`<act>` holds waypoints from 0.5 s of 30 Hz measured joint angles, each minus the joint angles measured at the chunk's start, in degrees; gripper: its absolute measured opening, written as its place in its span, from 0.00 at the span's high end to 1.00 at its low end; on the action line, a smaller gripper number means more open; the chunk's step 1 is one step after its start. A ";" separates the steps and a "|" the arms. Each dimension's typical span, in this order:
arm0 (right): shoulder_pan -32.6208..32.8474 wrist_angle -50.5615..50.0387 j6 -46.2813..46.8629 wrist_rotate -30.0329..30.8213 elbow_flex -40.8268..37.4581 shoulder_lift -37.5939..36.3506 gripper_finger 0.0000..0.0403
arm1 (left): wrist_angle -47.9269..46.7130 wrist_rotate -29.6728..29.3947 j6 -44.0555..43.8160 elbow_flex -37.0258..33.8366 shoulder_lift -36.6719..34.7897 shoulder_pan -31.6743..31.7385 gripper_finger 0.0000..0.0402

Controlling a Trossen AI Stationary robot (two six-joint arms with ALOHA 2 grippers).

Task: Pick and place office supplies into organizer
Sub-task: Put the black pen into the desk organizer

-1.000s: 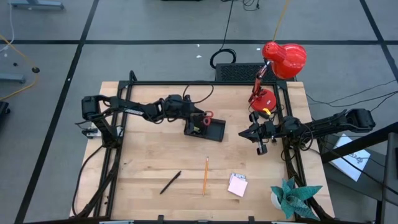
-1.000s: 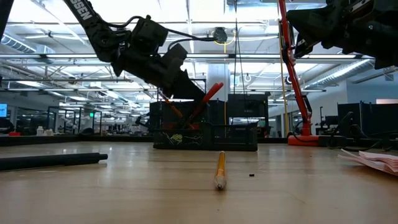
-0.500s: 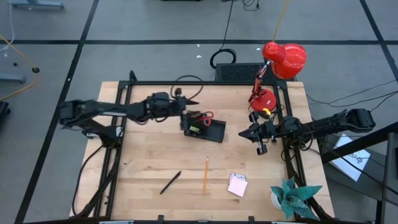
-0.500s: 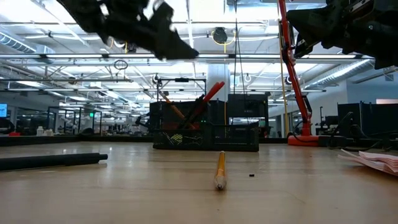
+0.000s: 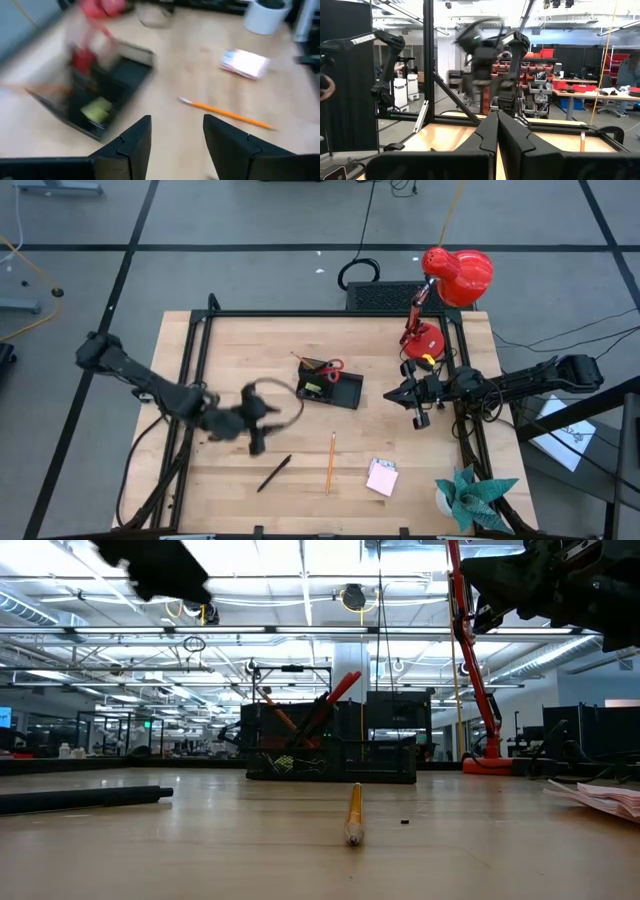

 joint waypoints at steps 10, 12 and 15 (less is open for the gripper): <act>0.01 0.99 1.49 -0.04 0.00 0.02 0.99 | -1.41 1.38 -16.28 7.83 18.64 -12.03 0.54; 0.02 0.77 1.49 -0.05 0.00 0.01 0.99 | -5.27 2.33 -17.63 12.43 22.16 -12.24 0.54; 0.03 -0.02 1.51 -0.07 0.00 0.02 0.99 | -14.33 5.49 -20.15 20.28 27.13 -12.27 0.54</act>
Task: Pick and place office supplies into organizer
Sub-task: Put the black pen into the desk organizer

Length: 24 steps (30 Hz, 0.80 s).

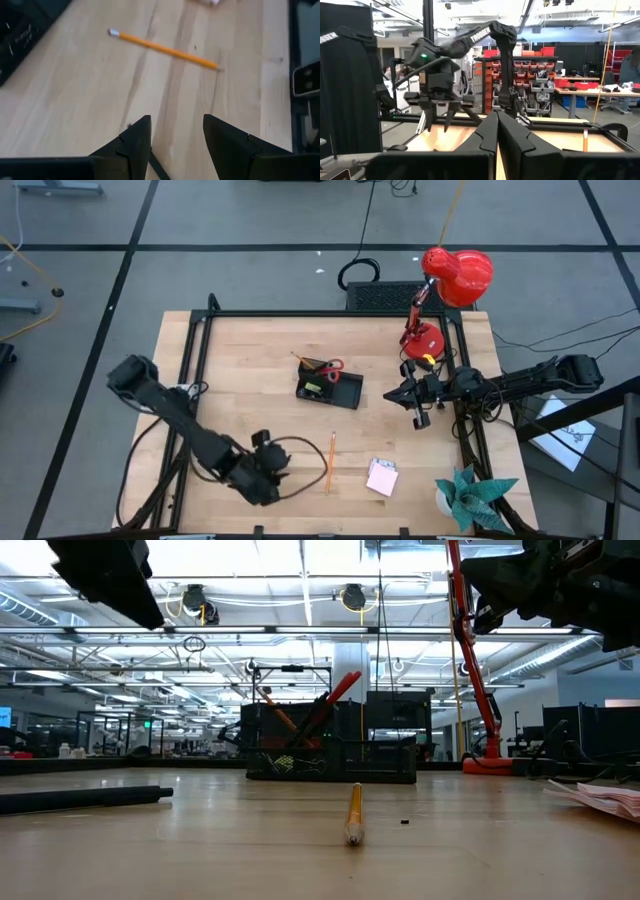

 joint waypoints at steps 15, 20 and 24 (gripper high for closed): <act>0.00 -0.44 0.02 -0.02 0.00 0.00 0.99 | -18.36 16.98 -8.48 12.46 14.23 7.26 0.54; 0.00 -0.46 0.24 -0.02 0.00 0.00 0.99 | -18.34 17.71 -8.04 12.46 16.56 8.81 0.54; 0.00 -0.46 0.23 -0.02 0.00 0.00 0.99 | -18.17 20.08 -8.08 12.46 18.45 10.00 0.54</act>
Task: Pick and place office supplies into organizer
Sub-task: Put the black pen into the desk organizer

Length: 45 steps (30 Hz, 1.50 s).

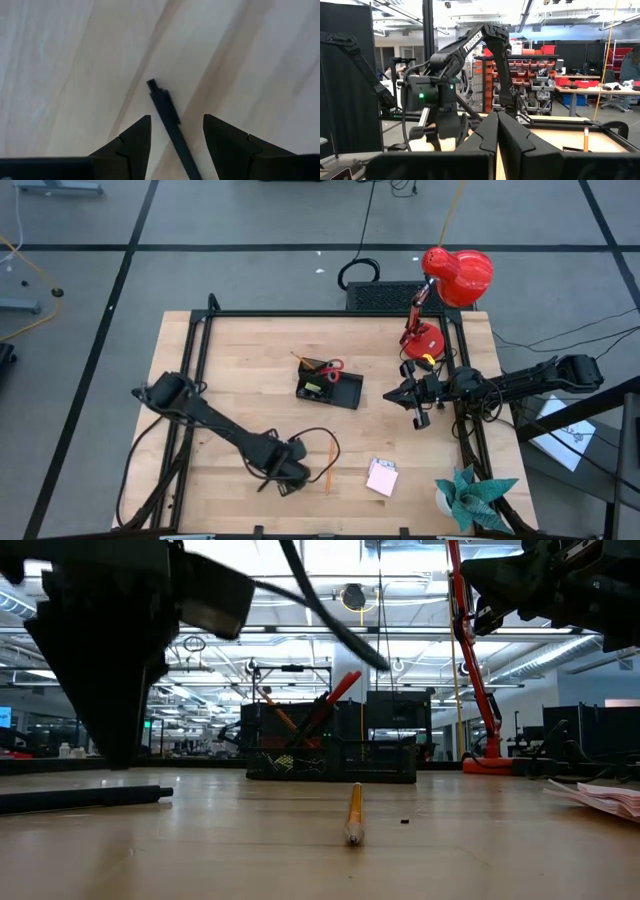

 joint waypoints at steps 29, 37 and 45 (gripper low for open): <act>0.00 0.03 0.20 0.00 0.00 -0.02 0.99 | 8.18 3.50 8.83 -7.80 2.09 1.52 0.85; 0.00 0.01 0.20 0.00 0.00 -0.01 0.99 | 13.04 0.22 15.88 -7.83 1.81 1.41 0.95; 0.02 0.01 0.59 0.00 0.00 -0.02 0.99 | 22.85 -18.68 31.79 -8.63 -2.52 1.28 0.89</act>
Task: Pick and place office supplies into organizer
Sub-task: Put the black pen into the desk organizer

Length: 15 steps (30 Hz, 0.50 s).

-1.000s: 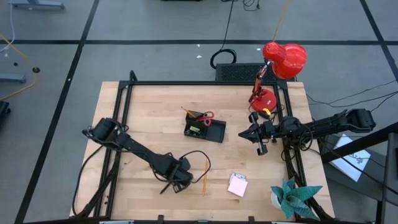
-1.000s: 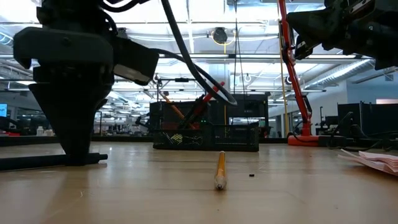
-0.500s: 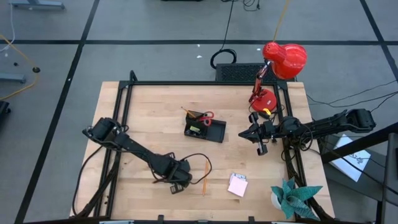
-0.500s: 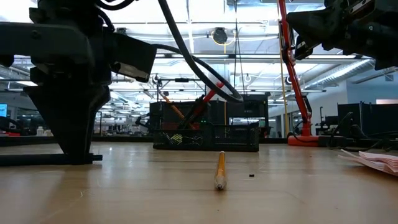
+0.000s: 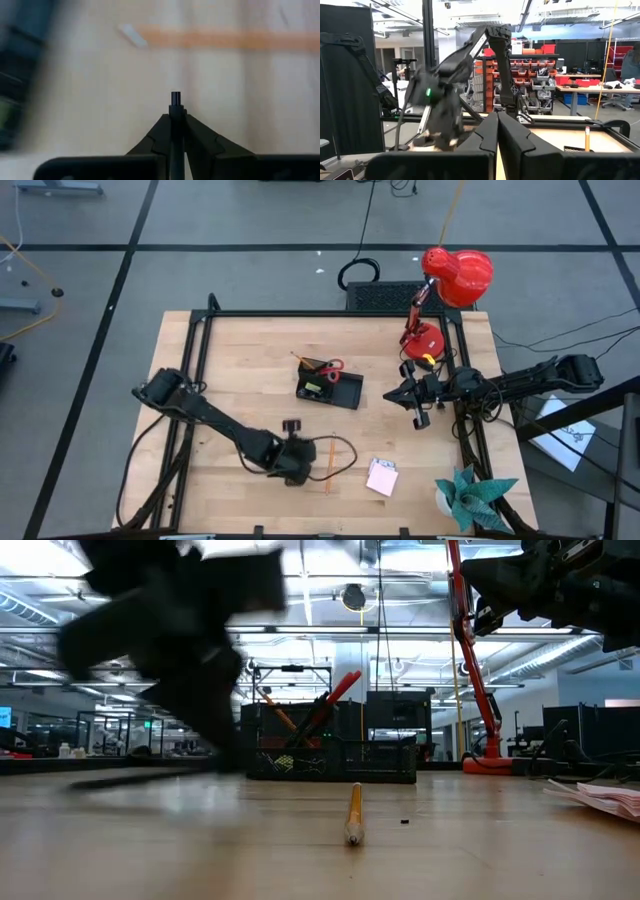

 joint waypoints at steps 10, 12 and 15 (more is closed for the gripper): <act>0.00 -0.13 0.27 0.02 0.00 0.00 0.99 | 8.49 -18.19 21.48 -0.37 -12.49 6.88 0.95; 0.00 -0.15 0.25 0.00 0.00 0.00 0.99 | 15.77 -15.13 28.12 -1.66 -15.19 8.92 0.94; 0.00 -0.07 0.25 0.00 0.02 -0.02 0.99 | 27.48 -6.61 37.10 -4.88 -19.40 12.34 0.93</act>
